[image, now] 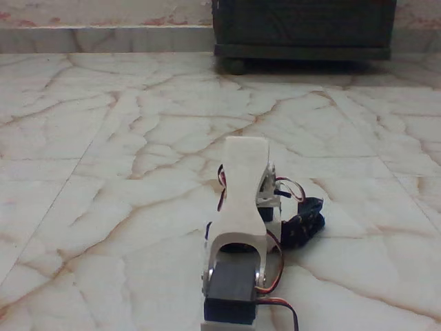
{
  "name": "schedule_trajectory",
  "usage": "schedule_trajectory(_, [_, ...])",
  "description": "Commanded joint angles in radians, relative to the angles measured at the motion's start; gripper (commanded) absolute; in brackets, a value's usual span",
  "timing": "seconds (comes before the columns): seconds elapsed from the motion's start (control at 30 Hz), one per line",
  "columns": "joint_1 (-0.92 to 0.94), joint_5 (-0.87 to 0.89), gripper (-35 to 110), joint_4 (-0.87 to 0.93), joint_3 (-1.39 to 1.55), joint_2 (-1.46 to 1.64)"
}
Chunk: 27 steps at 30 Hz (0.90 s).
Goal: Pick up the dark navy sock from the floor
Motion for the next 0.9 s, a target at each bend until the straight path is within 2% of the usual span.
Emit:
schedule_trajectory(0.0, [0.012, -0.031, 0, -0.058, 0.083, 0.124])
schedule_trajectory(0.33, [0.048, -0.109, 0, -0.304, 0.537, 0.489])
schedule_trajectory(0.63, [0.066, -0.238, 0, -0.313, 0.804, 0.857])
schedule_trajectory(0.8, [0.072, -0.296, 0, -0.43, 1.042, 1.078])
schedule_trajectory(0.87, [0.078, -0.359, 0, -0.555, 1.157, 1.141])
